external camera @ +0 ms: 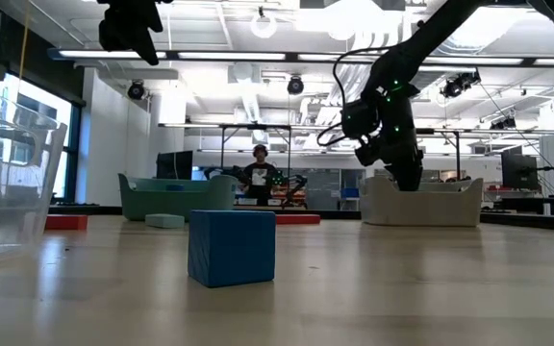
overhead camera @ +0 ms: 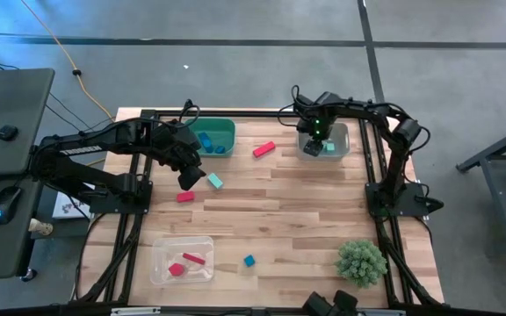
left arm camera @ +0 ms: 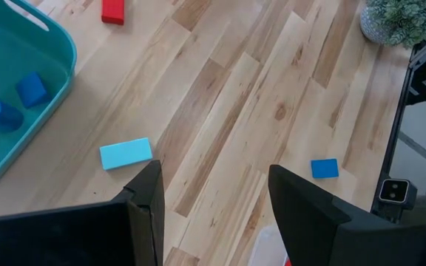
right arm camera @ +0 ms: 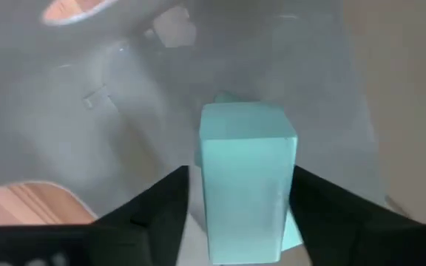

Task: Sort & place blocks by color
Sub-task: Put the light blue block into the grey bin, then put the red block into the transparent bin

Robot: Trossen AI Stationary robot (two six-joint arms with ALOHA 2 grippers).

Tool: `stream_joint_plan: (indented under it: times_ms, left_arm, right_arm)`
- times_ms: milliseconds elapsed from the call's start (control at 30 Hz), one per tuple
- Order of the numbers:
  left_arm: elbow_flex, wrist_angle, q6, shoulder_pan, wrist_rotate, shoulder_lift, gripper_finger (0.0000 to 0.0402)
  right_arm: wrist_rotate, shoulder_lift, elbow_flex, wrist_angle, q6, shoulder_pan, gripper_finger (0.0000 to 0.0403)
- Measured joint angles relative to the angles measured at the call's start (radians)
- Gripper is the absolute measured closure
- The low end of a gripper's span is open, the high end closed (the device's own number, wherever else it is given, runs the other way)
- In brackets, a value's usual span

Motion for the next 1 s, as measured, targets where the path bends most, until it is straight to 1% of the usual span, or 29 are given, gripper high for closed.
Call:
stream_joint_plan:
  times_ms: [67, 133, 233, 367, 433, 533, 800, 1000]
  left_arm:
    - [0.0, 0.0, 0.0, 0.0, 0.0, 0.0, 0.0243]
    - [0.0, 0.0, 0.0, 0.0, 0.0, 0.0, 0.0243]
    - [0.0, 0.0, 0.0, 0.0, 0.0, 0.0, 0.0243]
    - [0.0, 0.0, 0.0, 0.0, 0.0, 0.0, 0.0243]
    - [0.0, 0.0, 0.0, 0.0, 0.0, 0.0, 0.0243]
    - [0.0, 0.0, 0.0, 0.0, 0.0, 0.0, 0.0243]
    - [0.0, 0.0, 0.0, 0.0, 0.0, 0.0, 0.0243]
    - [0.0, 0.0, 0.0, 0.0, 0.0, 0.0, 0.0243]
  right_arm:
    - [0.017, 0.0, 0.0, -0.007, 0.001, 0.004, 0.016]
    - [0.018, 0.0, 0.0, -0.021, 0.01, 0.006, 0.0141]
    - [0.019, 0.0, 0.0, -0.034, 0.054, 0.006, 0.0128]
    - [0.047, 0.0, 0.028, -0.091, 0.083, 0.006, 0.0128]
    - [0.066, 0.0, 0.057, -0.11, 0.085, 0.006, 0.0132]
    - [0.066, 0.0, 0.109, -0.132, 0.104, 0.006, 0.014]
    - [0.04, -0.001, 0.28, -0.221, 0.214, 0.008, 0.0147]
    - [0.041, -0.001, 0.424, -0.317, 0.282, 0.042, 0.0147]
